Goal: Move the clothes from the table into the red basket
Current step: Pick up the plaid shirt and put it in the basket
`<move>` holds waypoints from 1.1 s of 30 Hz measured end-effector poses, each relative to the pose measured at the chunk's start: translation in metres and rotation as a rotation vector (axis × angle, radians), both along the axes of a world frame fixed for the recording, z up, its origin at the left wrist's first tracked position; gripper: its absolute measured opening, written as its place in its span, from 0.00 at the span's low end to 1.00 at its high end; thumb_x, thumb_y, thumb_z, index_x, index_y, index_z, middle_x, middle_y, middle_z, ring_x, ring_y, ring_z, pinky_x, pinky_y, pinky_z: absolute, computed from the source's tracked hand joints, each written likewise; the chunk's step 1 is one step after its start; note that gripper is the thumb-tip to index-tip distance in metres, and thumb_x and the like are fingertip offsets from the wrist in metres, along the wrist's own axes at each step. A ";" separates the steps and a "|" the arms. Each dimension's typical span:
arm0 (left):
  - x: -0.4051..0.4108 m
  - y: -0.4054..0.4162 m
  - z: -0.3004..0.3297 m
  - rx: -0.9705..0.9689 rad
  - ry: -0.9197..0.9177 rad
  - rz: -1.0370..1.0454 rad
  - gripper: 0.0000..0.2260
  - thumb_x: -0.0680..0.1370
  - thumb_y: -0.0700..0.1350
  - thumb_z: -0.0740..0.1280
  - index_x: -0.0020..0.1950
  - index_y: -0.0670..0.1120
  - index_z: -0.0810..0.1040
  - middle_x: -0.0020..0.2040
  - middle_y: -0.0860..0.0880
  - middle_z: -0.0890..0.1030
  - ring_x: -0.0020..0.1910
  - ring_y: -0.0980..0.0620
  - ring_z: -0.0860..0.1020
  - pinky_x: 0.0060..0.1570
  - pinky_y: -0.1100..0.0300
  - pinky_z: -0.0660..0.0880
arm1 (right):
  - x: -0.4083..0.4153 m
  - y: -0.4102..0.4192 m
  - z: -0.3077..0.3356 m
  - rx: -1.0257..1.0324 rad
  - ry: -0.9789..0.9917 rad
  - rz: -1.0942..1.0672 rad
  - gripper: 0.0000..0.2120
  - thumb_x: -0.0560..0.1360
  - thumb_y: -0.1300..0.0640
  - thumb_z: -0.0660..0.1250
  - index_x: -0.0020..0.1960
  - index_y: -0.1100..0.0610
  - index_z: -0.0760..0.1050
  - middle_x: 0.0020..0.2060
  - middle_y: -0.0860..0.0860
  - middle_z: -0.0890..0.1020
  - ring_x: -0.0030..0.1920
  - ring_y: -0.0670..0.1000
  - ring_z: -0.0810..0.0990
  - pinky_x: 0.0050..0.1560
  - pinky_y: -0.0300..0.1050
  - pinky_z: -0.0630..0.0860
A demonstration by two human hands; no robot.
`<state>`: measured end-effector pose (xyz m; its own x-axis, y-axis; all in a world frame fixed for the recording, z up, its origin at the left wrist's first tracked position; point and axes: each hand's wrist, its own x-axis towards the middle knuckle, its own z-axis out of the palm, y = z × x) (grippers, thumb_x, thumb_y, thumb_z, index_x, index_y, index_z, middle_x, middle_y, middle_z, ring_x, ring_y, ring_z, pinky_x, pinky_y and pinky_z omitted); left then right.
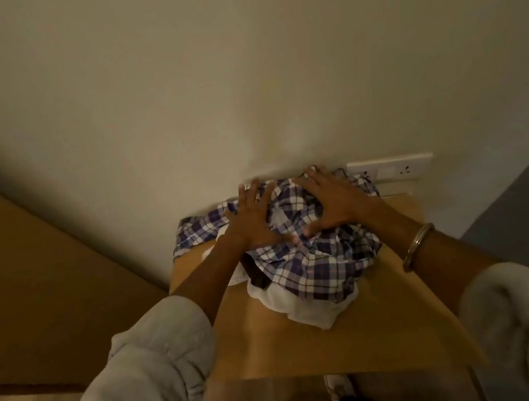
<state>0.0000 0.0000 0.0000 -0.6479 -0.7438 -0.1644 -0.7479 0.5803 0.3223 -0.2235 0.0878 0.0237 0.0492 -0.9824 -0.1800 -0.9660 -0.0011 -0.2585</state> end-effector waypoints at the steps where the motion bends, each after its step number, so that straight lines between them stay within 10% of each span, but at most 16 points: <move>1: -0.004 -0.004 -0.003 0.049 -0.105 -0.070 0.61 0.58 0.76 0.72 0.78 0.64 0.35 0.80 0.53 0.31 0.78 0.39 0.32 0.64 0.18 0.50 | -0.003 0.000 -0.012 0.087 -0.028 0.012 0.64 0.60 0.27 0.75 0.81 0.42 0.39 0.80 0.50 0.35 0.79 0.62 0.33 0.73 0.77 0.54; 8: -0.037 -0.029 -0.031 0.037 -0.387 -0.229 0.62 0.58 0.64 0.82 0.79 0.64 0.43 0.81 0.46 0.37 0.77 0.28 0.41 0.70 0.28 0.57 | -0.007 -0.014 -0.076 0.133 -0.155 -0.081 0.68 0.53 0.37 0.84 0.81 0.42 0.47 0.79 0.58 0.34 0.78 0.71 0.49 0.70 0.73 0.64; 15: -0.066 -0.018 -0.052 -0.048 -0.356 -0.179 0.33 0.63 0.52 0.83 0.67 0.54 0.78 0.80 0.41 0.57 0.65 0.33 0.74 0.59 0.41 0.77 | 0.007 -0.028 -0.094 0.336 -0.069 -0.230 0.33 0.77 0.48 0.71 0.75 0.61 0.64 0.74 0.60 0.67 0.73 0.61 0.68 0.75 0.54 0.64; 20: -0.065 -0.013 -0.050 -0.078 -0.189 -0.163 0.12 0.71 0.47 0.75 0.53 0.44 0.85 0.58 0.42 0.78 0.47 0.40 0.81 0.44 0.48 0.81 | 0.016 -0.025 -0.065 0.174 0.041 -0.185 0.09 0.77 0.54 0.69 0.50 0.61 0.77 0.48 0.58 0.80 0.55 0.60 0.80 0.65 0.51 0.74; 27: -0.045 0.001 -0.022 -0.100 0.075 -0.056 0.06 0.68 0.38 0.71 0.43 0.38 0.85 0.45 0.38 0.81 0.44 0.36 0.80 0.40 0.49 0.78 | 0.027 0.000 -0.035 -0.126 -0.087 -0.245 0.17 0.69 0.49 0.78 0.54 0.57 0.85 0.79 0.54 0.58 0.52 0.60 0.82 0.48 0.53 0.82; 30: -0.032 0.010 -0.005 -0.163 0.265 -0.042 0.15 0.65 0.36 0.74 0.51 0.39 0.86 0.55 0.37 0.83 0.50 0.36 0.81 0.47 0.46 0.81 | 0.025 0.007 -0.021 -0.186 -0.027 -0.277 0.25 0.65 0.46 0.80 0.61 0.48 0.83 0.82 0.50 0.49 0.70 0.64 0.70 0.56 0.57 0.79; 33: -0.015 0.026 0.015 -0.204 0.397 -0.034 0.17 0.63 0.35 0.72 0.52 0.36 0.86 0.59 0.36 0.82 0.54 0.35 0.82 0.50 0.46 0.81 | 0.032 0.007 -0.002 -0.187 -0.101 -0.249 0.21 0.64 0.49 0.77 0.56 0.51 0.85 0.66 0.61 0.76 0.59 0.64 0.78 0.52 0.58 0.80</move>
